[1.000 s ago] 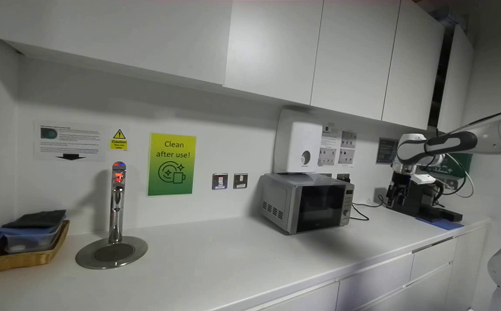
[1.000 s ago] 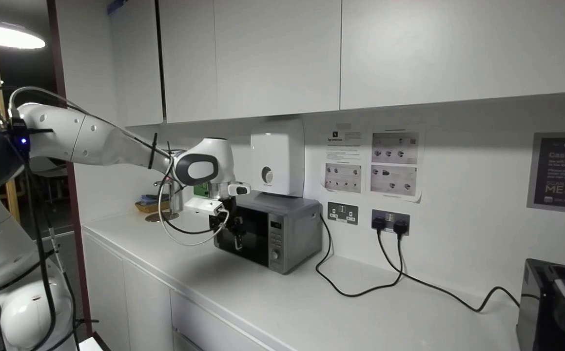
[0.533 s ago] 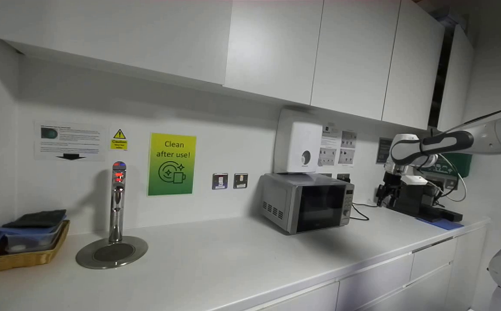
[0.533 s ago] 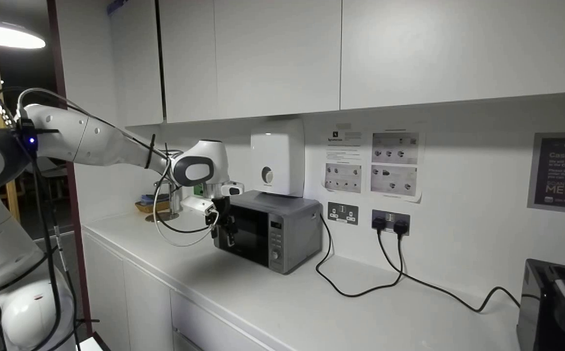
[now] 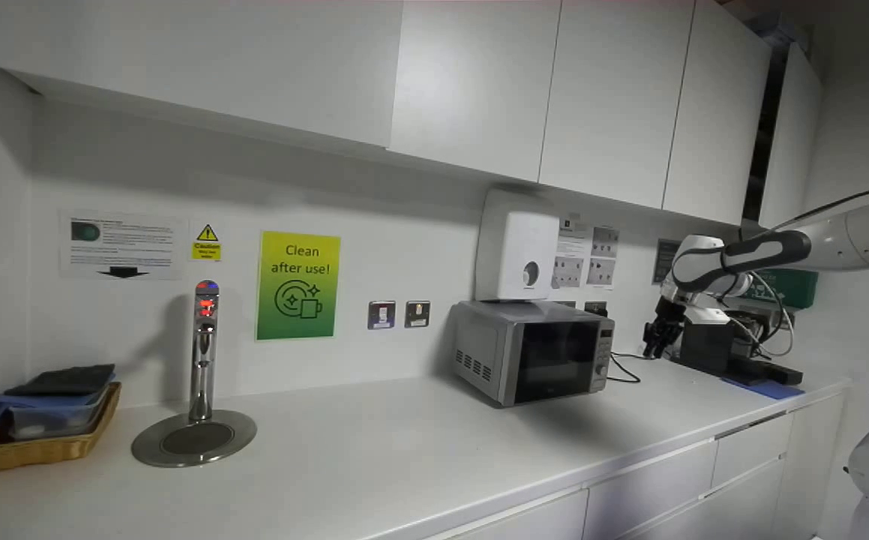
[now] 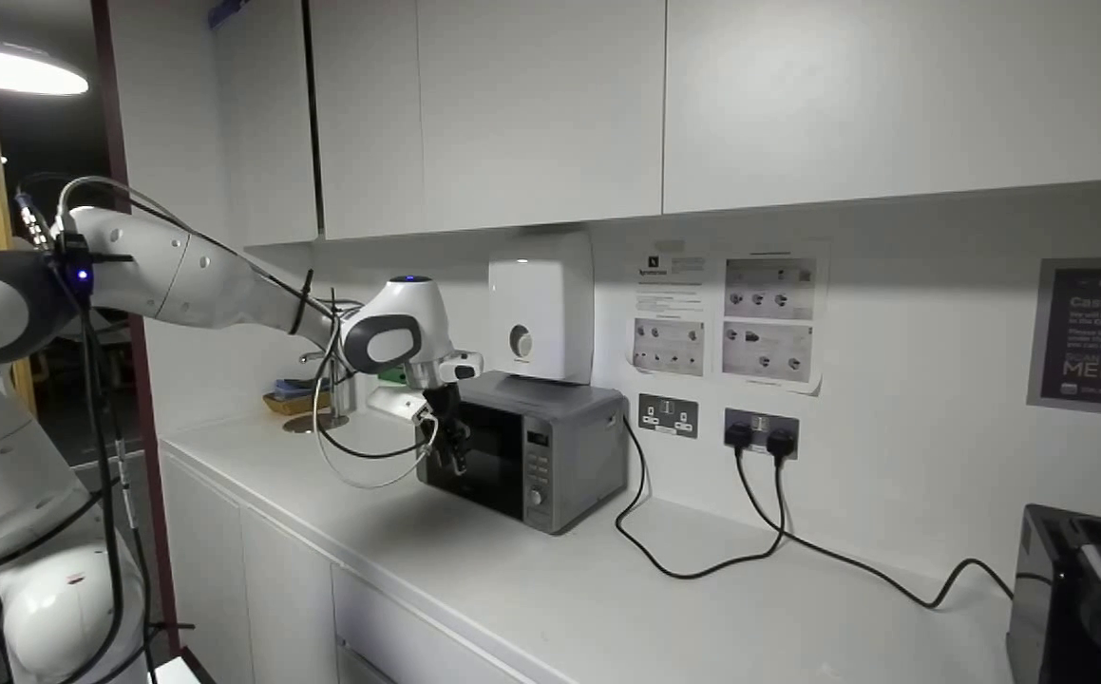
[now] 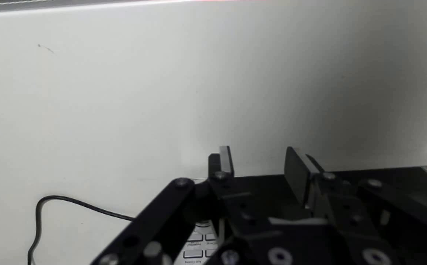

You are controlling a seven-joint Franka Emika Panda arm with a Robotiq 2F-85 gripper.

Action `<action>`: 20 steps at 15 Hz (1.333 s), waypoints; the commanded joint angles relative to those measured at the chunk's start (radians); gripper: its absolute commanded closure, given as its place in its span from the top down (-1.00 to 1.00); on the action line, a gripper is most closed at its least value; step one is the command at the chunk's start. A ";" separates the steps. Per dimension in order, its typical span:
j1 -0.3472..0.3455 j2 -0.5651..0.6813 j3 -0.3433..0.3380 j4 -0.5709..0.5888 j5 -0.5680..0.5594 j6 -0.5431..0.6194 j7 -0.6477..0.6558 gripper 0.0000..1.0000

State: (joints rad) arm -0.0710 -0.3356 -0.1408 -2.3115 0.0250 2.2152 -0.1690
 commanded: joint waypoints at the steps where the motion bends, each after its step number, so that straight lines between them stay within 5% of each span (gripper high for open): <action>1: -0.003 0.003 0.003 0.002 0.001 -0.003 -0.001 -0.10; 7: -0.003 0.004 0.003 0.002 0.002 -0.003 -0.001 -0.10; 8: -0.001 0.004 0.001 0.000 0.008 0.007 -0.004 -0.60; 12: 0.009 0.012 -0.006 -0.002 0.024 0.028 -0.034 -0.98; 20: 0.017 0.043 -0.008 0.009 0.023 0.085 -0.073 -1.00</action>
State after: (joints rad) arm -0.0633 -0.3171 -0.1408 -2.3114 0.0255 2.2420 -0.1943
